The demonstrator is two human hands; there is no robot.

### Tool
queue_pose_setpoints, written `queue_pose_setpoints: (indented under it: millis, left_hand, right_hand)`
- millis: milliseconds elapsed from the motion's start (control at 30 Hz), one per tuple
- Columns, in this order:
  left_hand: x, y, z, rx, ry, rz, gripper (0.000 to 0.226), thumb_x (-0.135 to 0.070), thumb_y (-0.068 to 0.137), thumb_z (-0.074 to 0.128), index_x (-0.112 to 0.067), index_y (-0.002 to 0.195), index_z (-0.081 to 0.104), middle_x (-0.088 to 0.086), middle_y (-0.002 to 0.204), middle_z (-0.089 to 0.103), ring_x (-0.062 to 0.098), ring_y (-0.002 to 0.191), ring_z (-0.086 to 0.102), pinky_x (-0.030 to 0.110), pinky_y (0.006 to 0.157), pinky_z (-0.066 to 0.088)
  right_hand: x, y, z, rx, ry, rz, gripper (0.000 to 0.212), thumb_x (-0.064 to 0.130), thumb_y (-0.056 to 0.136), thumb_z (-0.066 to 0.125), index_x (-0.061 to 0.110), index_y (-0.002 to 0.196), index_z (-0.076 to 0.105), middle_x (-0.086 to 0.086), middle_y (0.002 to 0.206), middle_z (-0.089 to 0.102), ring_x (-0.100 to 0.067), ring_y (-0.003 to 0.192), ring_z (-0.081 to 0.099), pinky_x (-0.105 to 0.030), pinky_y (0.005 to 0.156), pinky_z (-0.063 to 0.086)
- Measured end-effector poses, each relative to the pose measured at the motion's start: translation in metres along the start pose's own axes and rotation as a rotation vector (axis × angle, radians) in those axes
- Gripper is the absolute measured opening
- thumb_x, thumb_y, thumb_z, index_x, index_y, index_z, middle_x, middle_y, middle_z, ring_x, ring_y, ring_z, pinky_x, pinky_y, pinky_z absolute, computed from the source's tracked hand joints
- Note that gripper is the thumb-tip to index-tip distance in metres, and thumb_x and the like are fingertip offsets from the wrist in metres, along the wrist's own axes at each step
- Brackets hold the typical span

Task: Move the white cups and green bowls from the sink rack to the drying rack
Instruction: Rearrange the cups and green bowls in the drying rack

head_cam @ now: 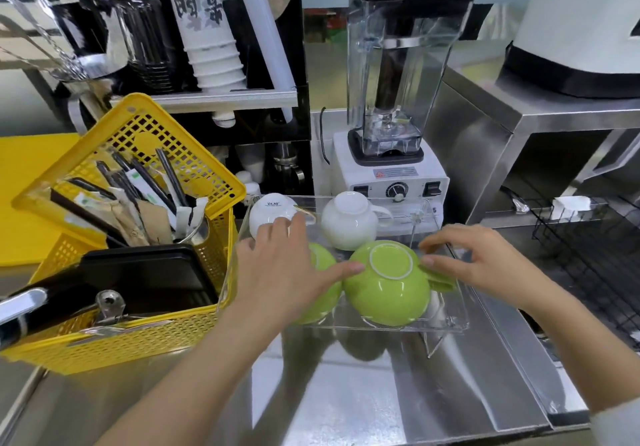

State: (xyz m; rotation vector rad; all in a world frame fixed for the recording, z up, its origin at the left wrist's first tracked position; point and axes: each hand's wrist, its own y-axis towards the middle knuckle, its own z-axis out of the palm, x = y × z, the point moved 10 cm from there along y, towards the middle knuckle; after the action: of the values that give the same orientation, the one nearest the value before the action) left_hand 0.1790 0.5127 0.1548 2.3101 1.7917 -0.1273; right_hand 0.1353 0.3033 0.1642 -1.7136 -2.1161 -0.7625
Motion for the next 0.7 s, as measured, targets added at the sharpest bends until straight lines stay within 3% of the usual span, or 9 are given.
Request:
queue_pose_setpoints:
  millis: [167,300,467,600,700]
  left_hand:
    - [0.012,-0.006,0.023,0.136,0.145,0.006,0.116,-0.094,0.049,0.033,-0.024,0.140,0.022,0.005,0.139,0.041,0.030,0.127,0.040,0.049,0.101,0.028]
    - [0.015,-0.009,0.030,0.210,0.123,0.038,0.107,-0.087,0.057,0.044,-0.024,0.140,0.022,0.004,0.135,0.041,0.029,0.128,0.038,0.053,0.110,0.018]
    - [0.010,-0.008,0.028,0.238,0.021,0.168,0.098,-0.075,0.063,0.057,-0.023,0.139,0.025,0.004,0.134,0.042,0.028,0.125,0.040,0.041,0.108,0.026]
    - [0.012,-0.007,0.031,0.343,-0.037,0.249,0.096,-0.058,0.068,0.067,-0.027,0.144,0.017,0.001,0.153,0.021,0.019,0.143,0.014,0.042,0.118,0.003]
    - [0.012,-0.011,0.037,0.463,0.036,0.334,0.088,-0.038,0.077,0.068,-0.034,0.145,0.013,-0.004,0.158,0.002,0.019,0.146,-0.005,0.045,0.118,-0.005]
  right_hand:
    - [0.012,0.015,0.010,-0.001,0.054,0.002,0.011,0.021,0.077,0.070,0.018,0.088,0.071,0.004,0.087,0.071,-0.005,0.090,0.058,-0.008,0.077,0.040]
    - [0.020,0.025,0.012,-0.033,0.064,-0.003,0.007,0.019,0.079,0.068,0.018,0.086,0.071,0.010,0.087,0.069,0.004,0.090,0.054,-0.002,0.078,0.035]
    - [0.024,0.029,0.020,-0.013,0.108,-0.001,0.008,0.018,0.079,0.068,0.024,0.083,0.069,0.015,0.089,0.067,0.002,0.093,0.054,-0.006,0.081,0.036]
    - [0.024,0.029,0.024,-0.008,0.104,-0.011,0.012,0.018,0.079,0.068,0.030,0.083,0.066,0.016,0.083,0.067,0.003,0.092,0.054,-0.005,0.081,0.036]
    - [0.022,0.028,0.024,-0.018,0.109,-0.011,0.012,0.019,0.079,0.068,0.030,0.083,0.066,0.017,0.087,0.068,0.001,0.093,0.055,-0.008,0.082,0.036]
